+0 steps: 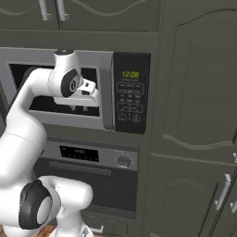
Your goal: Take the baked cake out of the oven and place it on the plate for cooling. Then close the oven door.
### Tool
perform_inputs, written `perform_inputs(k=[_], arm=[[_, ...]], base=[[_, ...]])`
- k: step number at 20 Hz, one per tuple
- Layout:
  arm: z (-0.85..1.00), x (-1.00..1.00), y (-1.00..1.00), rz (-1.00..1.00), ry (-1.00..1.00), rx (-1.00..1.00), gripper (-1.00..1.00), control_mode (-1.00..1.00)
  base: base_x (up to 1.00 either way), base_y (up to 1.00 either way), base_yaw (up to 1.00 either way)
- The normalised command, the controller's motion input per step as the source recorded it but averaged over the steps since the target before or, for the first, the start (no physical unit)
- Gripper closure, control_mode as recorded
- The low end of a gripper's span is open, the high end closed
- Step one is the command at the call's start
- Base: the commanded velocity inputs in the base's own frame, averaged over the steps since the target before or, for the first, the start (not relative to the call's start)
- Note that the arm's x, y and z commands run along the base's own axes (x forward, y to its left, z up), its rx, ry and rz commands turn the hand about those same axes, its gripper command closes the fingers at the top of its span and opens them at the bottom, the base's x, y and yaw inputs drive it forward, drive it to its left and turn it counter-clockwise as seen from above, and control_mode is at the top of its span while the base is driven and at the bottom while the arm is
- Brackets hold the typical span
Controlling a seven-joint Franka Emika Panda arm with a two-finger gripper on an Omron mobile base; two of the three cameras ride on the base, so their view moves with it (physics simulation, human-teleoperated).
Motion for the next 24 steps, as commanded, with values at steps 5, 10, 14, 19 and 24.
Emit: perform_inputs(k=[5,10,14,19,24], arm=[[0.0,0.0,0.0,0.0,0.0,0.0,-1.0,1.0],[0.0,0.0,0.0,0.0,0.0,0.0,-1.0,1.0],[0.0,0.0,0.0,0.0,0.0,0.0,-1.0,1.0],[0.0,0.0,0.0,0.0,0.0,0.0,-1.0,1.0],[0.0,0.0,0.0,0.0,0.0,0.0,-1.0,1.0]], base=[[0.0,0.0,0.0],[0.0,0.0,0.0],[0.0,0.0,0.0],[-0.14,-0.01,0.01],[-0.6,-0.07,0.03]])
